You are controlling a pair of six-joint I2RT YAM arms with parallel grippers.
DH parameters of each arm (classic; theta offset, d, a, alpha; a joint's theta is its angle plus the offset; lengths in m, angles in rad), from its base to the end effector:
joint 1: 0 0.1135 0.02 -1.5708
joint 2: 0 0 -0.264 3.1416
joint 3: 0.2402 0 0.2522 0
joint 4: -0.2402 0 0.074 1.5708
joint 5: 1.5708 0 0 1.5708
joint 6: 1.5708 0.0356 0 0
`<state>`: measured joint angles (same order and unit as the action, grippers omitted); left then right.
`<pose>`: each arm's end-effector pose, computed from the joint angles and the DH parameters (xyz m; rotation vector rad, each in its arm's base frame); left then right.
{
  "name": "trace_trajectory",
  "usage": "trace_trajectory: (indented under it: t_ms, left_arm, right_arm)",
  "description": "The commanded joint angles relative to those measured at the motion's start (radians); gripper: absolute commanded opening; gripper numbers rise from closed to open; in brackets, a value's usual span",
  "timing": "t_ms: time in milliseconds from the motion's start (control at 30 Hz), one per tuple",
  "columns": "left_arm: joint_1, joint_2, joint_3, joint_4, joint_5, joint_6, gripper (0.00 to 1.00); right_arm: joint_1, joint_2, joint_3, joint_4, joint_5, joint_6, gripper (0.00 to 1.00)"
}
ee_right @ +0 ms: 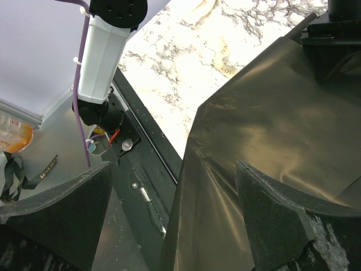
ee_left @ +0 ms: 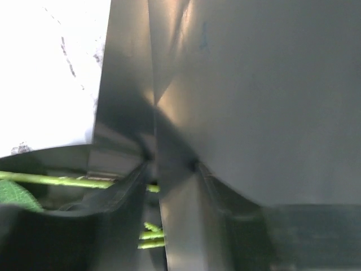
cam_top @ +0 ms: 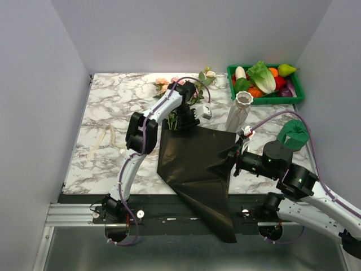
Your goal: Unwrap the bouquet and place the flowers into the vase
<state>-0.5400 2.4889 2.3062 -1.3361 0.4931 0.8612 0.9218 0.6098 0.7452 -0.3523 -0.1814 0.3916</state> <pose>0.4090 -0.2648 0.1831 1.9020 2.2256 -0.7151 0.0823 0.1191 0.3337 -0.6380 1.8148 1.0795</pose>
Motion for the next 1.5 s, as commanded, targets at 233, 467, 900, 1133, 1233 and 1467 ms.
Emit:
trace_trajectory:
  t_ms: [233,467,900,1133,1233,1467]
  left_arm:
    - [-0.02,-0.142,-0.128,-0.176,0.047,0.029,0.3]
    - [-0.031,-0.168,-0.137,-0.176,0.056,0.022,0.14]
    - [-0.032,-0.292,-0.223,-0.149,0.056,0.006,0.0]
    - [-0.032,-0.373,-0.307,-0.169,0.076,0.051,0.0]
    - [-0.034,-0.435,-0.347,-0.175,0.088,0.073,0.0]
    - [-0.038,-0.541,-0.403,-0.176,0.071,0.085,0.0]
  right_arm:
    - [0.003,-0.005,0.033,0.024,-0.009,-0.017,0.95]
    - [0.002,-0.012,0.029,0.024,-0.01,-0.017,0.95]
    - [0.002,0.059,0.056,-0.096,0.276,-0.076,0.95]
    - [0.002,0.081,0.028,-0.086,0.37,-0.122,0.97]
    - [0.003,0.065,0.014,-0.068,0.347,-0.155,0.97]
    - [0.002,0.093,0.014,-0.014,0.157,-0.241,0.97]
